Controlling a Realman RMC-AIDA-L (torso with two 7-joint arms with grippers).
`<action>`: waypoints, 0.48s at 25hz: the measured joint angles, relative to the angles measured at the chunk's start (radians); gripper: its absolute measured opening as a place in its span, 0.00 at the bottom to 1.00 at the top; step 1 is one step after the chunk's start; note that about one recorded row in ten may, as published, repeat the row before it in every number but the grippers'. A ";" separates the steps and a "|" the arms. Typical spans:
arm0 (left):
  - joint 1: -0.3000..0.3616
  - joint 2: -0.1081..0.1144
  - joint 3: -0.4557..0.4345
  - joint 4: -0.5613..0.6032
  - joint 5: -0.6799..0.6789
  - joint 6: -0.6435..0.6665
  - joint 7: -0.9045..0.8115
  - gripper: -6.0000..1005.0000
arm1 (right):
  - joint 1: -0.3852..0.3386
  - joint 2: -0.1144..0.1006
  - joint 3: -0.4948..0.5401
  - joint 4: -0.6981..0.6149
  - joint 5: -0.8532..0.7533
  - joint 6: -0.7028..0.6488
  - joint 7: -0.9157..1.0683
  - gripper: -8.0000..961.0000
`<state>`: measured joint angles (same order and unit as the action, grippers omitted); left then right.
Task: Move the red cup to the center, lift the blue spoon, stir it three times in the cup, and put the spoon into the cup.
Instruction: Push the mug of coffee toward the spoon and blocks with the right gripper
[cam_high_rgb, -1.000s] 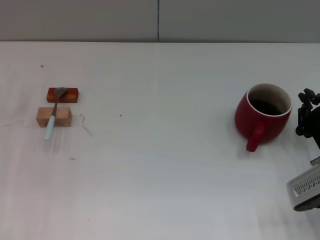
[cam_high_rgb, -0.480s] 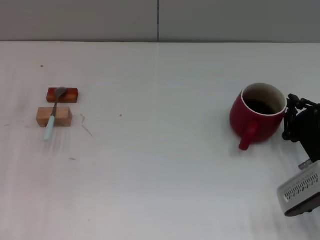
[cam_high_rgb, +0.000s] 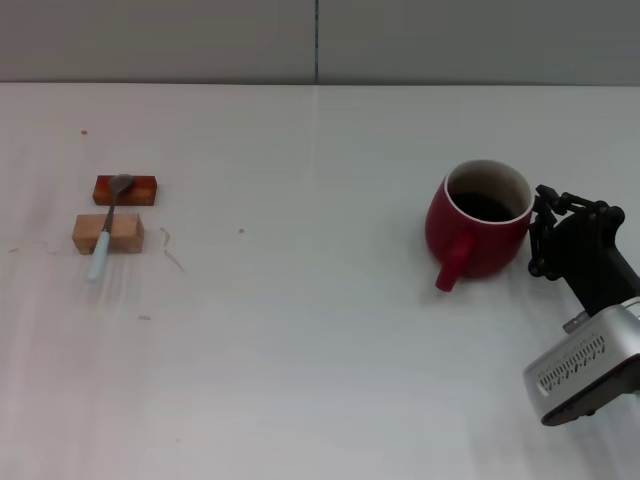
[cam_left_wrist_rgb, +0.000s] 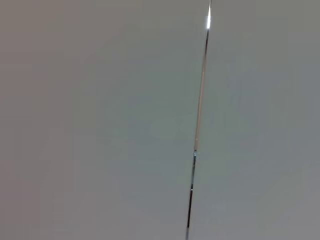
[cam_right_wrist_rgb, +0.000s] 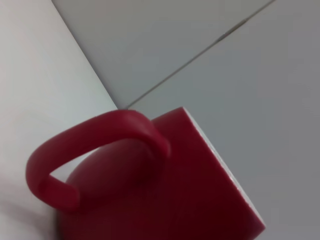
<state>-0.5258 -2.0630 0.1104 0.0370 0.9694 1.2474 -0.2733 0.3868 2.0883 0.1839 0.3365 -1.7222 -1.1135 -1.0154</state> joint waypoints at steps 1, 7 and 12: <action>0.001 0.000 0.000 0.000 0.000 0.000 -0.002 0.81 | 0.005 0.000 0.000 0.005 0.000 0.003 0.001 0.10; 0.001 0.000 0.000 0.000 0.001 0.003 -0.002 0.81 | 0.040 0.000 -0.001 0.040 -0.002 0.031 0.007 0.10; -0.002 -0.001 0.000 -0.005 0.002 0.012 -0.012 0.81 | 0.060 -0.001 -0.001 0.069 -0.002 0.039 0.008 0.10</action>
<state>-0.5278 -2.0637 0.1104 0.0317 0.9710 1.2596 -0.2853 0.4472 2.0876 0.1825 0.4058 -1.7242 -1.0743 -1.0075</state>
